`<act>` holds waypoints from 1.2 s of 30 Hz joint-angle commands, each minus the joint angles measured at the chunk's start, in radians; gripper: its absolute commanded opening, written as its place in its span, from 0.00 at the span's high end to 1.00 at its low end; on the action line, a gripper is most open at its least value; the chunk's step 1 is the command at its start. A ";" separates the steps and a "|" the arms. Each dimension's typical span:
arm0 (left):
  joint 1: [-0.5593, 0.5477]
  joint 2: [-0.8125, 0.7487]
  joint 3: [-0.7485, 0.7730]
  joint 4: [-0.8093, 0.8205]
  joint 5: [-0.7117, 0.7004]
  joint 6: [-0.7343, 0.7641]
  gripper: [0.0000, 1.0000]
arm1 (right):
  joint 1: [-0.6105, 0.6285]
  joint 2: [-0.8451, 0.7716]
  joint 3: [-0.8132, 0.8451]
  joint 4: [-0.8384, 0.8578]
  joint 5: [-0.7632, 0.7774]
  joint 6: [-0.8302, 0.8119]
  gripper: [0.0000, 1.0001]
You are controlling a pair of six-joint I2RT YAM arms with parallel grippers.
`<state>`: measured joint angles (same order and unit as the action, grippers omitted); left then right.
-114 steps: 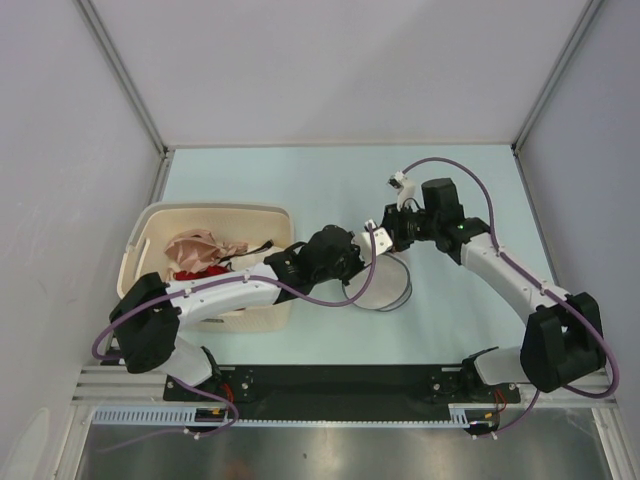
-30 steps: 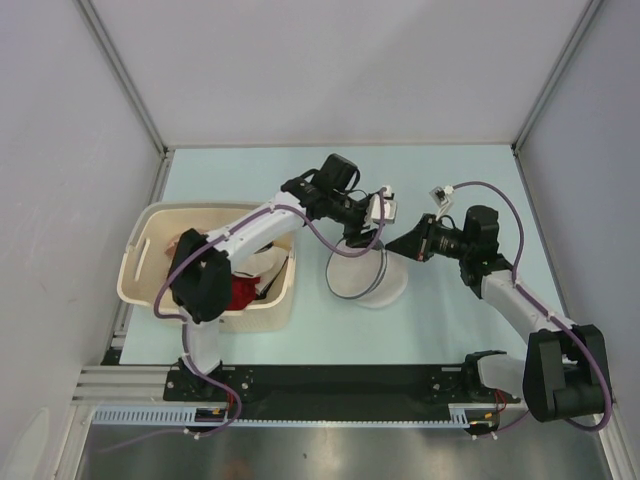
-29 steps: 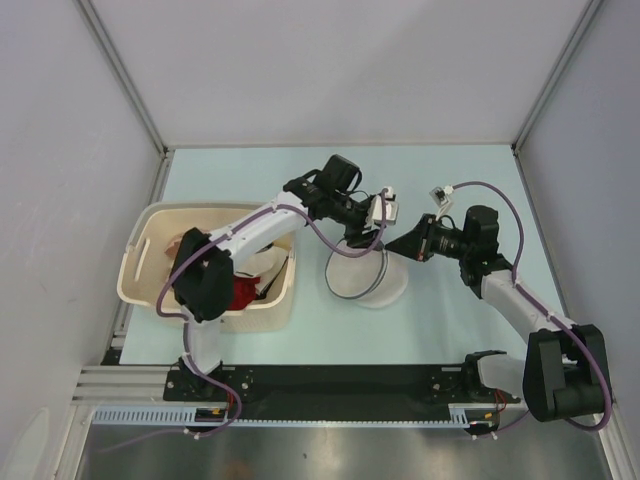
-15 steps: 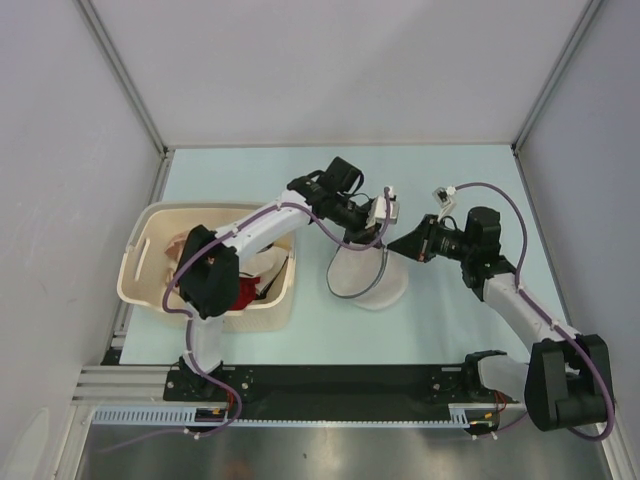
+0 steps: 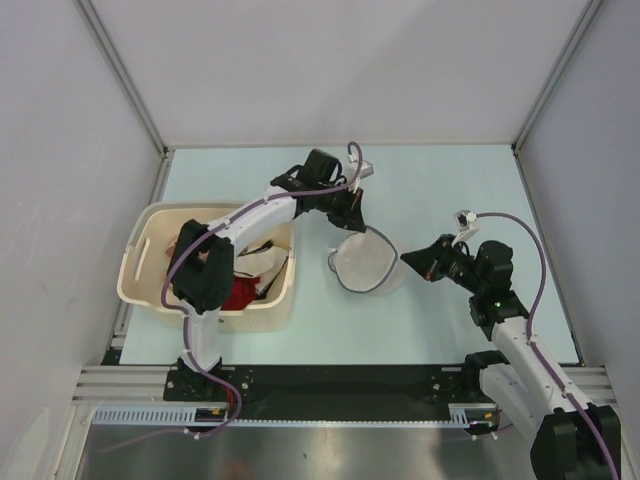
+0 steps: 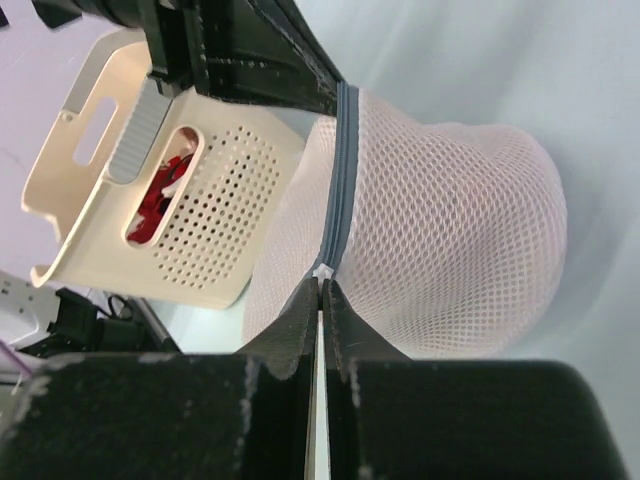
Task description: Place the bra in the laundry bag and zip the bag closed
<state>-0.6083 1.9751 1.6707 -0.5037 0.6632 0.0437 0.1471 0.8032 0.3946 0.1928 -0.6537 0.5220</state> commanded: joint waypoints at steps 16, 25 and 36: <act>-0.056 -0.437 -0.441 0.553 -0.165 -0.104 0.43 | -0.040 0.088 0.064 -0.015 -0.081 0.021 1.00; -0.222 -0.391 -0.336 0.314 -0.089 0.747 0.37 | -0.041 0.195 0.148 0.013 -0.167 0.004 1.00; -0.240 -0.168 -0.039 -0.067 -0.171 1.085 0.50 | -0.043 0.203 0.173 -0.007 -0.213 -0.002 1.00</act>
<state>-0.8478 1.7466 1.5394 -0.4007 0.5095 0.9329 0.1070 1.0203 0.5224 0.1616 -0.8314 0.5400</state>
